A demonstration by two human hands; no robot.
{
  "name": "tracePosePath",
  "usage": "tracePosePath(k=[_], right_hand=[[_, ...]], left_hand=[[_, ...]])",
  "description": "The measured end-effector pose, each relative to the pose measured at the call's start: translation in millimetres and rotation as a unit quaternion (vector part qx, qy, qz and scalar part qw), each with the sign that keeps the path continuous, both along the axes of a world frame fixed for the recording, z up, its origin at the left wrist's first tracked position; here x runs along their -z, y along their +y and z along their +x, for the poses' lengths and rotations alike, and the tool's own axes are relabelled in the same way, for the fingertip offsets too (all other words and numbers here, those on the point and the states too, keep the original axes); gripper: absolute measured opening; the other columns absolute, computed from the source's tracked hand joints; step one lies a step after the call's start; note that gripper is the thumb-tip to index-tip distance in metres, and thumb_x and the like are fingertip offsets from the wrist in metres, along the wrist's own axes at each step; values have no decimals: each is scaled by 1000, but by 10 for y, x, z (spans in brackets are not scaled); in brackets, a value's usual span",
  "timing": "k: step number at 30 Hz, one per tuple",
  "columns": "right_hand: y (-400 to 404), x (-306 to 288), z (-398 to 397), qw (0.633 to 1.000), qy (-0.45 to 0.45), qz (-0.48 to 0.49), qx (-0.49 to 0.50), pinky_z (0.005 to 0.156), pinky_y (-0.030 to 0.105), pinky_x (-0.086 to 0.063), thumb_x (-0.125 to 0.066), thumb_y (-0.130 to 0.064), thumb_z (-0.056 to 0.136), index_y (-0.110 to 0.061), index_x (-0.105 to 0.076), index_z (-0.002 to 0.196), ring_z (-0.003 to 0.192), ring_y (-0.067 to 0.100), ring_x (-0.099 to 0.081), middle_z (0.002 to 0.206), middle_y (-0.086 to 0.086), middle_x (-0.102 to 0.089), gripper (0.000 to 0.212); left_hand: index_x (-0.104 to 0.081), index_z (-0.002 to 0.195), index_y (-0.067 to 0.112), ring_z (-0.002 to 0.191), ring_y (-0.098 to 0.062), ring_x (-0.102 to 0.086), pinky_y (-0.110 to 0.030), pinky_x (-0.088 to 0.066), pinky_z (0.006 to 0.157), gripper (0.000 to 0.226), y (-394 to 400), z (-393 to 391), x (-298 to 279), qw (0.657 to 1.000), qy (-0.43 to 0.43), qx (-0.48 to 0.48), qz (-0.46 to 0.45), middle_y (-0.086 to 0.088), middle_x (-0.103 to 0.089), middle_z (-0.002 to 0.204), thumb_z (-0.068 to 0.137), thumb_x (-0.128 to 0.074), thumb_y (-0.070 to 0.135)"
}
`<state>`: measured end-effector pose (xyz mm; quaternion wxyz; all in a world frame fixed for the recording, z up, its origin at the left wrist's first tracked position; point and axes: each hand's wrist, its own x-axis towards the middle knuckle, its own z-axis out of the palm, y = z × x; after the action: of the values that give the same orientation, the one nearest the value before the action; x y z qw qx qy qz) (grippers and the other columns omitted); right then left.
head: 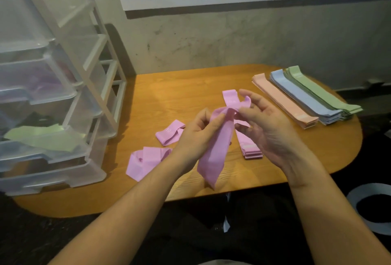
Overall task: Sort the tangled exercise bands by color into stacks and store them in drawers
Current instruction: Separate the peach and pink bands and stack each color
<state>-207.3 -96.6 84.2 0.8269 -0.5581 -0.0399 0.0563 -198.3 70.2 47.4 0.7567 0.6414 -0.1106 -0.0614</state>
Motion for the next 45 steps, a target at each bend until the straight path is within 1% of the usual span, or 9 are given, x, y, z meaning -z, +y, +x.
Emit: tracePosePath(k=[3, 7, 13, 18, 25, 29, 35, 42, 45], right_hand=[[-42, -14, -42, 999, -29, -46, 8, 84, 31, -54, -68, -5, 84, -16, -62, 125, 99, 17, -66, 109, 6, -69, 43], [-77, -7, -56, 984, -45, -131, 108, 71, 30, -48, -67, -16, 93, -6, -71, 99, 70, 15, -61, 74, 5, -68, 12], [-147, -32, -89, 973, -27, -162, 160, 74, 38, -40, -73, -34, 88, -8, -68, 75, 77, 22, -49, 76, 7, -58, 29], [-192, -57, -103, 975, -51, -158, 147, 67, 38, -46, -67, -36, 92, 12, -57, 91, 72, 27, -53, 78, 14, -61, 49], [-226, -108, -78, 963, -70, -224, 130, 58, 27, -39, -69, -38, 92, -14, -58, 62, 57, 12, -44, 58, 0, -51, 40], [-224, -135, -43, 956, -82, -251, 129, 61, 31, -39, -67, -42, 92, -11, -59, 66, 62, 12, -46, 63, 1, -54, 42], [-253, -89, 48, 938, -107, -293, 154, 50, 24, -38, -57, -39, 100, -8, -54, 64, 52, 9, -44, 54, -3, -49, 47], [-299, -64, 167, 946, -103, -255, 171, 48, 23, -40, -45, -37, 106, 3, -54, 82, 48, 12, -48, 55, 1, -52, 47], [-301, -19, 246, 969, -39, -181, 163, 52, 26, -40, -39, -41, 107, -1, -59, 97, 52, 9, -49, 64, 4, -53, 46]], left_hand=[[-52, 64, 31, 71, -16, -42, -35, -32, 65, 32, -19, -7, -55, 999, 9, -8, -31, 1, -50, 73, 80, -67, 54], [-51, 63, 30, 70, -9, -37, -29, -30, 64, 32, -27, -6, -31, 999, 17, 7, -28, 6, -44, 72, 83, -65, 50], [-51, 59, 28, 54, 0, -40, -17, -32, 53, 37, -58, -94, 15, 993, 41, 90, 64, 16, -47, 59, 94, -59, 36], [-70, 96, 21, 90, -24, -64, -45, -48, 89, 46, -162, -108, -117, 990, 72, 95, 72, -9, -71, 94, 87, -58, 65], [-65, 90, 26, 76, -5, -54, -21, -42, 69, 15, -291, -90, -231, 993, -30, 79, 77, 12, -61, 82, 94, -60, 39], [-63, 97, 22, 84, -19, -50, -43, -39, 78, 16, -370, -52, -312, 994, -36, 76, 74, 1, -58, 88, 96, -58, 37], [-53, 110, 0, 84, -16, -55, -31, -41, 72, 25, -428, 8, -341, 989, -39, 109, 96, -1, -65, 89, 106, -50, 24], [-56, 110, 15, 78, -20, -68, -32, -52, 72, 9, -550, 164, -407, 991, 2, 103, 89, -11, -74, 86, 105, -48, 14], [-59, 111, 15, 87, -28, -65, -46, -50, 88, 16, -613, 272, -442, 996, 37, 72, 41, -15, -71, 95, 96, -56, 17]])
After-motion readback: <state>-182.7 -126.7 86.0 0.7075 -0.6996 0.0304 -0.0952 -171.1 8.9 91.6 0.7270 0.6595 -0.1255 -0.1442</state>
